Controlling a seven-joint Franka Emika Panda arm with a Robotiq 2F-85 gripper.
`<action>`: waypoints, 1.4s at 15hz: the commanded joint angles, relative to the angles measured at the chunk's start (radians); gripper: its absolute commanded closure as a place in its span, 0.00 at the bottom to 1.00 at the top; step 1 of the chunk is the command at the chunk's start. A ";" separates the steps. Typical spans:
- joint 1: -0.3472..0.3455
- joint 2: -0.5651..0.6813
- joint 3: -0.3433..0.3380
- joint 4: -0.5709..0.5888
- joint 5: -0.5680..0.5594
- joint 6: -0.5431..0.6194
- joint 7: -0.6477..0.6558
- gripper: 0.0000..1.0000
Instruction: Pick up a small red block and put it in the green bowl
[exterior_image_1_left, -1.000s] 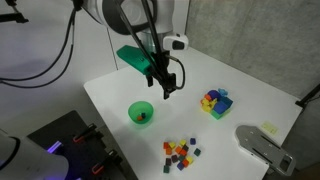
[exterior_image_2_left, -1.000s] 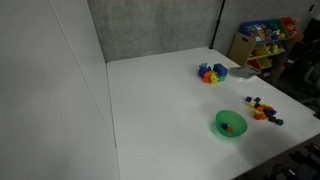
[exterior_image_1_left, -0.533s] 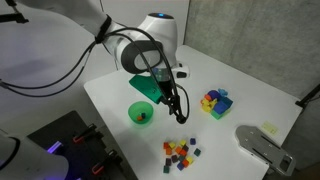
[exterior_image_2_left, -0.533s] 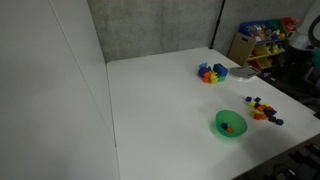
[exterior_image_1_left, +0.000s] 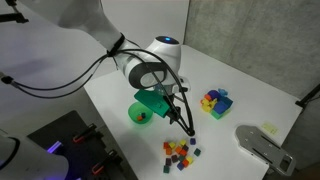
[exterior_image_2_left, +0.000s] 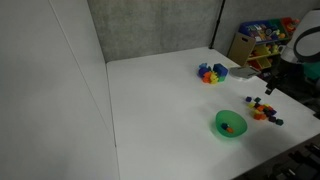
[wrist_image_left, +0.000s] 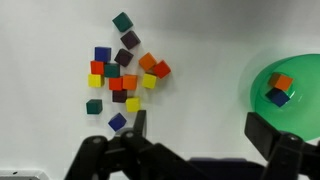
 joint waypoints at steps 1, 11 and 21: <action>-0.014 0.021 0.019 0.001 0.001 0.041 -0.023 0.00; -0.133 0.306 0.157 0.073 0.022 0.298 -0.279 0.00; -0.233 0.532 0.206 0.206 -0.061 0.336 -0.387 0.00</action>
